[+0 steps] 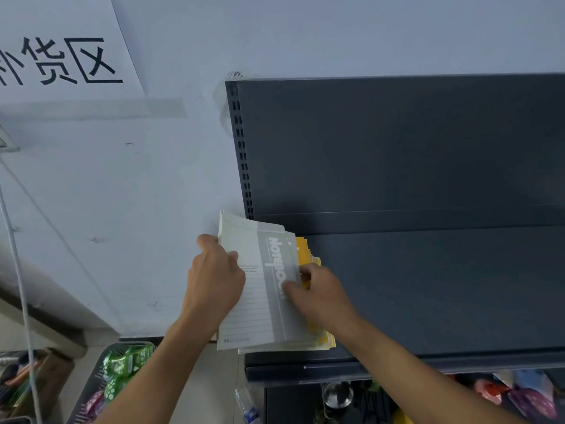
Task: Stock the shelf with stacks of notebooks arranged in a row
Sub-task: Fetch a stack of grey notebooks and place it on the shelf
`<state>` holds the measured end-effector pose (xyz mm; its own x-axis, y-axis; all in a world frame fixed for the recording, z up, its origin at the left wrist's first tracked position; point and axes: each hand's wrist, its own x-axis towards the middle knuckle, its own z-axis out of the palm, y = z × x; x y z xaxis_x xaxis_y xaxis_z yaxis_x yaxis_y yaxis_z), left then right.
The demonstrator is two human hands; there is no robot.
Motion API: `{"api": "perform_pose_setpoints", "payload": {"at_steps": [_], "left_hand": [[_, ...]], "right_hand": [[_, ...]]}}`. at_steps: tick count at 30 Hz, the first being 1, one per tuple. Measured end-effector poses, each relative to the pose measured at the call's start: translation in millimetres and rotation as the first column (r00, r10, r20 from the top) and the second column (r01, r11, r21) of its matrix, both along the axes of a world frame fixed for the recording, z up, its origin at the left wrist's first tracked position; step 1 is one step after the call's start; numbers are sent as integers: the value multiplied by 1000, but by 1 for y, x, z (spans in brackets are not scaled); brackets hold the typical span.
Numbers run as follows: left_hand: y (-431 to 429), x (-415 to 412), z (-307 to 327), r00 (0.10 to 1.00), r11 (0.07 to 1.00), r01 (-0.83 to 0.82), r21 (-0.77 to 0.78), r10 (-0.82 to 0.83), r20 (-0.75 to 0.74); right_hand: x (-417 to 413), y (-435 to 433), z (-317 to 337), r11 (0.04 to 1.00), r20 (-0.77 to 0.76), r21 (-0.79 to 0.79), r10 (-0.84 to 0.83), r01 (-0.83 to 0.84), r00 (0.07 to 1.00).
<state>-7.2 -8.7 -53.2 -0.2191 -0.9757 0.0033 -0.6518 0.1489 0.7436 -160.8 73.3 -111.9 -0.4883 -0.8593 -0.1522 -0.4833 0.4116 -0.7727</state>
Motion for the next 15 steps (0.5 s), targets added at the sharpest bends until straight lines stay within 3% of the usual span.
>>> {"api": "perform_pose_setpoints", "payload": {"at_steps": [8, 11, 15], "left_hand": [[-4, -4, -2, 998, 997, 70, 33, -69, -3], [-2, -12, -6, 982, 986, 164, -5, -163, 98], [6, -43, -10, 936, 943, 281, -177, -229, 268]], "right_hand": [[0, 3, 12, 992, 276, 22, -122, 121, 953], [-8, 9, 16, 984, 288, -24, -160, 174, 944], [-27, 31, 27, 961, 242, -37, -258, 275, 935]]}}
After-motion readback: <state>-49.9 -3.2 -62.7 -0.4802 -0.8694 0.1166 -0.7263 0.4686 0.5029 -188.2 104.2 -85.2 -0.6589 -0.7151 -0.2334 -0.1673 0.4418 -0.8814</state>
